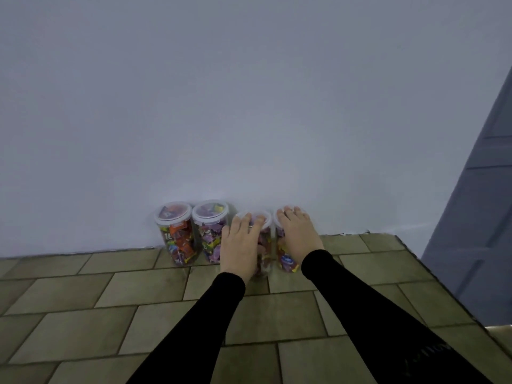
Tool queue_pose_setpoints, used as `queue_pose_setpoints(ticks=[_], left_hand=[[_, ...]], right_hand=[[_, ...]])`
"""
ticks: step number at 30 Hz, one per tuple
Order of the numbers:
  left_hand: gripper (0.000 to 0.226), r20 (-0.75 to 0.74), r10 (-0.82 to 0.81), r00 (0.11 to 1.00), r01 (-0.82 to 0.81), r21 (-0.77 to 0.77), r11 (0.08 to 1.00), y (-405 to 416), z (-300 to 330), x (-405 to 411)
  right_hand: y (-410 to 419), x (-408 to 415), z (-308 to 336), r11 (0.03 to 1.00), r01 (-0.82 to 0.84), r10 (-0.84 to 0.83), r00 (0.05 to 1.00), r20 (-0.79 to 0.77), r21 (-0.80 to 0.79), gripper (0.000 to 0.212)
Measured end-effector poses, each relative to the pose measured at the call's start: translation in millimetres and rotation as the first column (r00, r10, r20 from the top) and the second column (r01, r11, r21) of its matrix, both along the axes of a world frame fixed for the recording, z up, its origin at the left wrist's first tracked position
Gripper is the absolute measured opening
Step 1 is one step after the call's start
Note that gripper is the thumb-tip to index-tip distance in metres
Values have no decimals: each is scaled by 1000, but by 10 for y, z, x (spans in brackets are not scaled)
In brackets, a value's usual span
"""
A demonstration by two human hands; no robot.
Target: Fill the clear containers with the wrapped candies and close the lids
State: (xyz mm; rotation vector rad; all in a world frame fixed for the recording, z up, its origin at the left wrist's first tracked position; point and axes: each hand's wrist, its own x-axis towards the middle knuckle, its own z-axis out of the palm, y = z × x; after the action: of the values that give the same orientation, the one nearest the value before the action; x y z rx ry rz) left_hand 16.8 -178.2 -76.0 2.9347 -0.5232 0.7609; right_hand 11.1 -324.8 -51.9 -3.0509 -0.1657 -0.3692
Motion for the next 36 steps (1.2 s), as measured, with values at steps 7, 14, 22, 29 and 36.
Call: queue_pose_setpoints(ticks=[7, 14, 22, 29, 36], left_hand=[[71, 113, -45, 993, 45, 1, 999, -15, -89, 215], [70, 201, -14, 980, 21, -31, 999, 12, -271, 124], [70, 131, -10, 991, 14, -30, 999, -13, -169, 344], [78, 81, 39, 996, -42, 34, 999, -39, -100, 538], [71, -6, 59, 998, -58, 47, 997, -11, -64, 562]], right_hand=[[-43, 316, -55, 1000, 9, -9, 1000, 2, 16, 64], [-39, 283, -161, 999, -10, 9, 1000, 21, 36, 73], [-44, 345, -80, 999, -30, 29, 999, 36, 21, 63], [0, 561, -107, 999, -20, 17, 997, 72, 33, 54], [-14, 574, -123, 997, 31, -28, 999, 45, -68, 57]])
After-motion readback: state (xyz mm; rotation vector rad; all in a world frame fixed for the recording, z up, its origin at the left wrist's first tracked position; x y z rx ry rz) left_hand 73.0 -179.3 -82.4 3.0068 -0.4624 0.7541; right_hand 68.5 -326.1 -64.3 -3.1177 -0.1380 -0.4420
